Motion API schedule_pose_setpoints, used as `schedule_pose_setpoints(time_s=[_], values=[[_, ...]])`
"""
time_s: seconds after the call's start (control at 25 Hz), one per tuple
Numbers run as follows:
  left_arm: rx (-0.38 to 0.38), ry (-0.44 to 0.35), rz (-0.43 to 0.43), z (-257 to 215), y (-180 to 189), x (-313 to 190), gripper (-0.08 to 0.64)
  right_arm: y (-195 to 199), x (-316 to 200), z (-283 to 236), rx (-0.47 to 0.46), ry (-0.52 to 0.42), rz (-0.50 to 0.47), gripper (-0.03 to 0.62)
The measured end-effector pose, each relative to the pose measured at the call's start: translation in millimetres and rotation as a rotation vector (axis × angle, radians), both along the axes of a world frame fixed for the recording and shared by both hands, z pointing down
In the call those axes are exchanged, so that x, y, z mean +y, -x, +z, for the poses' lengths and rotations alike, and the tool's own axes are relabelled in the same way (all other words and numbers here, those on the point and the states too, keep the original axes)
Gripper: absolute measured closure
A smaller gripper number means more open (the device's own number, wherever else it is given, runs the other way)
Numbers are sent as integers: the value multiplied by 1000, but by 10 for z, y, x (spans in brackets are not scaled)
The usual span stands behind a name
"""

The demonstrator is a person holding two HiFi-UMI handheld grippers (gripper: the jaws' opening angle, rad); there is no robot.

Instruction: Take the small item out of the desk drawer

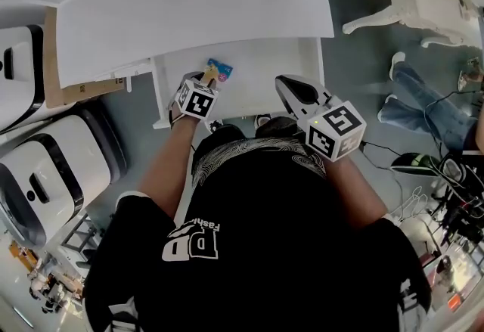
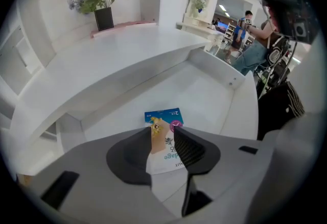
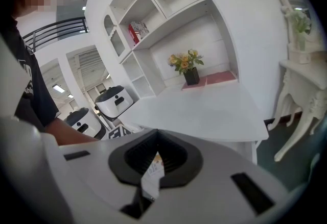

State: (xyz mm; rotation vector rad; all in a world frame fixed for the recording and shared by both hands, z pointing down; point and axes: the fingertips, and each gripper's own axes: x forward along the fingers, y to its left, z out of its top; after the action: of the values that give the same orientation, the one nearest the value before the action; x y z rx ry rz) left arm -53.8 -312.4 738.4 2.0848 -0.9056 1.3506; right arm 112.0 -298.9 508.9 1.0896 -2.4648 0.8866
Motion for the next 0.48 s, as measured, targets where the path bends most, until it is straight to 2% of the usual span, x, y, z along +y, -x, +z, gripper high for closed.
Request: schedule_pose_setpoints(time_s=[0.36,0.48], values=[[-46,71,-12,333,27,-30,346,-169,-69,82,4,22,7,583],[-54,115,-21,416,19,-9,299,-234,-95,98,7,28,12,583]])
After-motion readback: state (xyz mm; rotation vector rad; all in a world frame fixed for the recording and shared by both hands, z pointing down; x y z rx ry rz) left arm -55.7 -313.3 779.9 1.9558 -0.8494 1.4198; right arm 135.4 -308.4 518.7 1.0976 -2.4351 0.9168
